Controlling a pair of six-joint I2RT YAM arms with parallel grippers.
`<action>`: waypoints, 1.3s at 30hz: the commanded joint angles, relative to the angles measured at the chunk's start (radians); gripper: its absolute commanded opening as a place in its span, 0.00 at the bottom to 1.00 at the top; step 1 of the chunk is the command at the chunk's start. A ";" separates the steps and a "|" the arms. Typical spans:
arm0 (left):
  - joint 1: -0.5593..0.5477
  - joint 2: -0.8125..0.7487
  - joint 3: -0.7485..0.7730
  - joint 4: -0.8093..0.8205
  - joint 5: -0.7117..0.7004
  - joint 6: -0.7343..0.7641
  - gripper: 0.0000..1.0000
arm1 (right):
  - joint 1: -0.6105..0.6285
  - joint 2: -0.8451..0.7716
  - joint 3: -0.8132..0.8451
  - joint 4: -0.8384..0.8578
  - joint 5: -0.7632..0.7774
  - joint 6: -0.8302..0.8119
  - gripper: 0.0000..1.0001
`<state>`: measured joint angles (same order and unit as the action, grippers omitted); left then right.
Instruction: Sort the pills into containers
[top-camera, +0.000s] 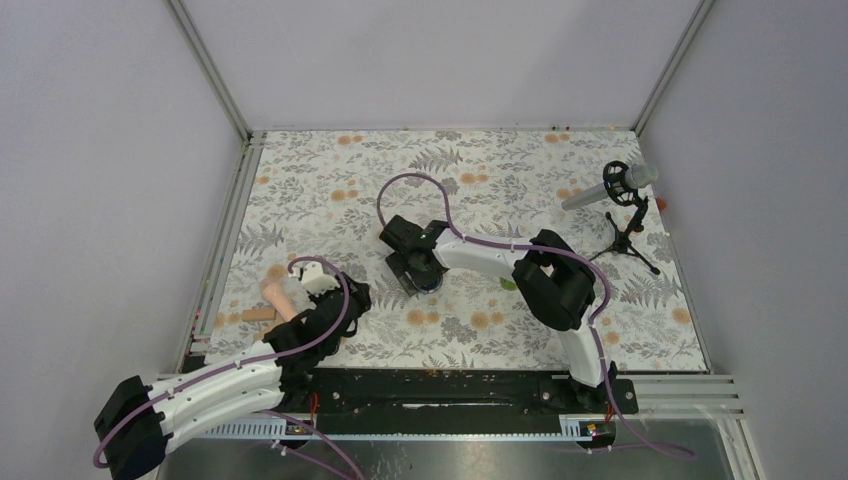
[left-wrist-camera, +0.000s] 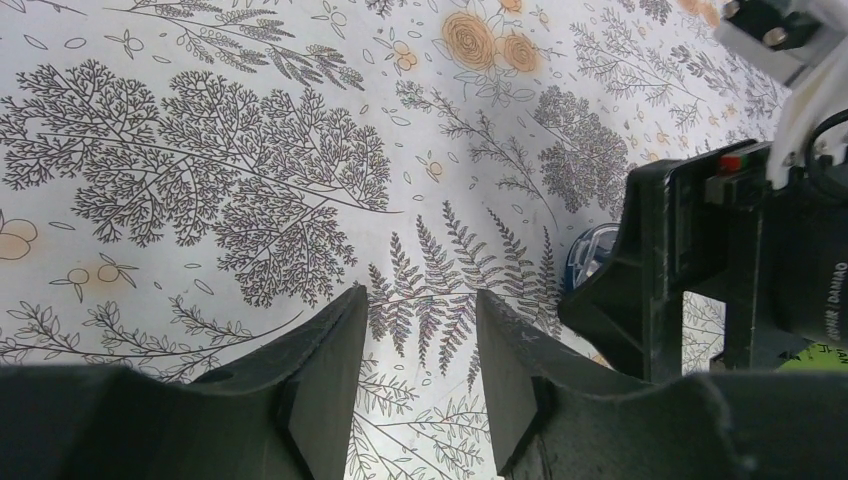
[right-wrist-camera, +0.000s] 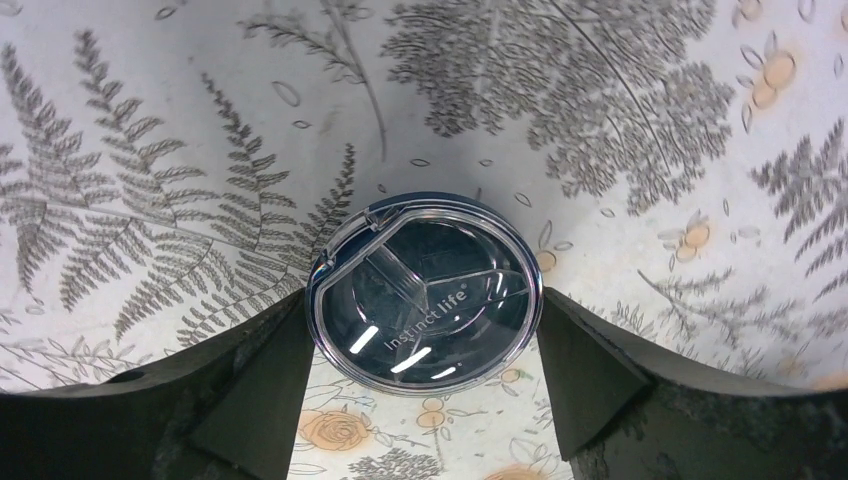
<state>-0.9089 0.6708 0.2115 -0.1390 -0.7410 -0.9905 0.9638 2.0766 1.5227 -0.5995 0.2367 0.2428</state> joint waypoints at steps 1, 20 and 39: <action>0.005 0.013 -0.006 0.055 -0.014 0.021 0.45 | -0.001 -0.024 0.057 -0.099 0.122 0.276 0.67; 0.008 0.030 -0.012 0.094 -0.009 0.038 0.46 | -0.112 -0.096 0.077 -0.016 -0.089 0.292 0.81; 0.013 0.064 -0.008 0.116 0.014 0.043 0.46 | -0.154 0.134 0.247 -0.075 -0.175 -0.043 0.66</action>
<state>-0.9016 0.7242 0.2008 -0.0765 -0.7345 -0.9573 0.8028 2.2101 1.7527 -0.6544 0.1097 0.2489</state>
